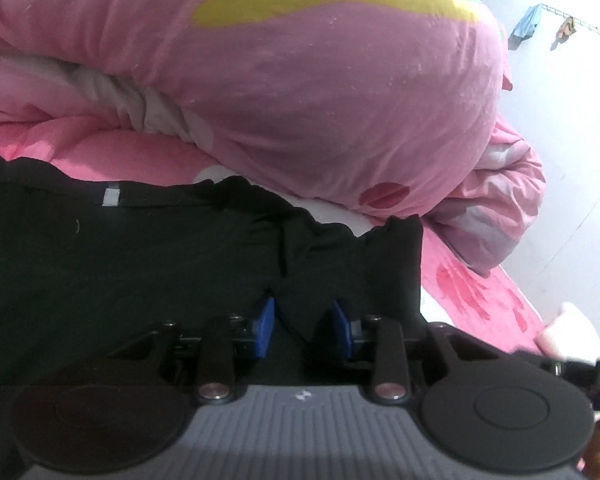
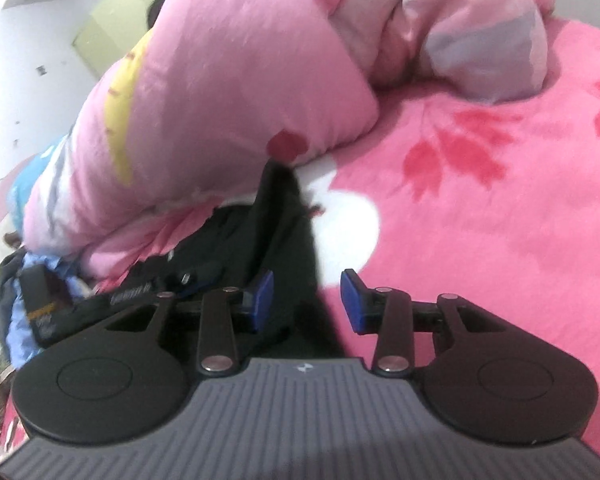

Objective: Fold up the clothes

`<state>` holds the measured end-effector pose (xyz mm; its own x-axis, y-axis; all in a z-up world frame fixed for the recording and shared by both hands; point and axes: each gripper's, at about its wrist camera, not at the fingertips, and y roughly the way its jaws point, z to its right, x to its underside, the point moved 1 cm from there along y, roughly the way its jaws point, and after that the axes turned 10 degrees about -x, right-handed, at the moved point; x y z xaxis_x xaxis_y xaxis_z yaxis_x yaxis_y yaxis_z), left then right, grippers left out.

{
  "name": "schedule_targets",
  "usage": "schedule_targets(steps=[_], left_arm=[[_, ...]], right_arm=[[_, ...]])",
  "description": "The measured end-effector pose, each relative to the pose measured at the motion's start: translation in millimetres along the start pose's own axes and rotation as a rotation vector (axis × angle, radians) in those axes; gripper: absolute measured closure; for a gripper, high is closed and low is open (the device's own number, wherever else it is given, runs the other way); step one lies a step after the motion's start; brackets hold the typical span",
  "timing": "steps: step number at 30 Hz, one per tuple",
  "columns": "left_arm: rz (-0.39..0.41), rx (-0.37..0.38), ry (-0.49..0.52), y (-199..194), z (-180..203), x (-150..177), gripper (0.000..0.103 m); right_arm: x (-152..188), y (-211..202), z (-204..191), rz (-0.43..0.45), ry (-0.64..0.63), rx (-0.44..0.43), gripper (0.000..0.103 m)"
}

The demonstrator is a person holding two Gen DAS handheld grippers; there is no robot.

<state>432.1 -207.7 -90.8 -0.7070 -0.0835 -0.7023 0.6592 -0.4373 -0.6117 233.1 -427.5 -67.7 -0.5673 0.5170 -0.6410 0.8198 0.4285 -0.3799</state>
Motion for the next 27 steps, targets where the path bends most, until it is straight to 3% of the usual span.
schedule_targets(steps=[5, 7, 10, 14, 16, 20, 23, 27], left_arm=[[0.000, 0.030, -0.024, 1.0, -5.0, 1.1, 0.069], [0.000, 0.034, -0.028, 2.1, -5.9, 1.3, 0.069], [0.000, 0.037, -0.030, 3.7, -6.2, 1.5, 0.069], [-0.002, 0.051, -0.048, 5.4, -9.0, 1.4, 0.069], [-0.005, 0.061, -0.060, 6.7, -11.0, 1.0, 0.069], [-0.006, 0.071, -0.070, 8.3, -12.4, 0.9, 0.069], [-0.007, 0.077, -0.074, 8.1, -13.0, 0.8, 0.069], [-0.018, 0.097, -0.064, 1.9, -14.6, -0.3, 0.062]], right_arm=[[-24.7, 28.6, -10.5, -0.024, -0.068, 0.071, 0.065], [-34.1, 42.6, -19.6, -0.032, -0.085, 0.057, 0.065], [-39.9, 64.6, -50.2, -0.062, -0.210, 0.032, 0.065], [-40.0, 113.3, -87.8, -0.181, -0.401, 0.022, 0.066], [-43.7, 121.5, -88.6, -0.172, -0.401, 0.059, 0.066], [-46.0, 121.3, -82.9, -0.175, -0.340, 0.039, 0.066], [-41.0, 140.1, -91.9, -0.264, -0.372, 0.043, 0.066], [-40.4, 158.9, -96.5, -0.346, -0.370, 0.061, 0.079]])
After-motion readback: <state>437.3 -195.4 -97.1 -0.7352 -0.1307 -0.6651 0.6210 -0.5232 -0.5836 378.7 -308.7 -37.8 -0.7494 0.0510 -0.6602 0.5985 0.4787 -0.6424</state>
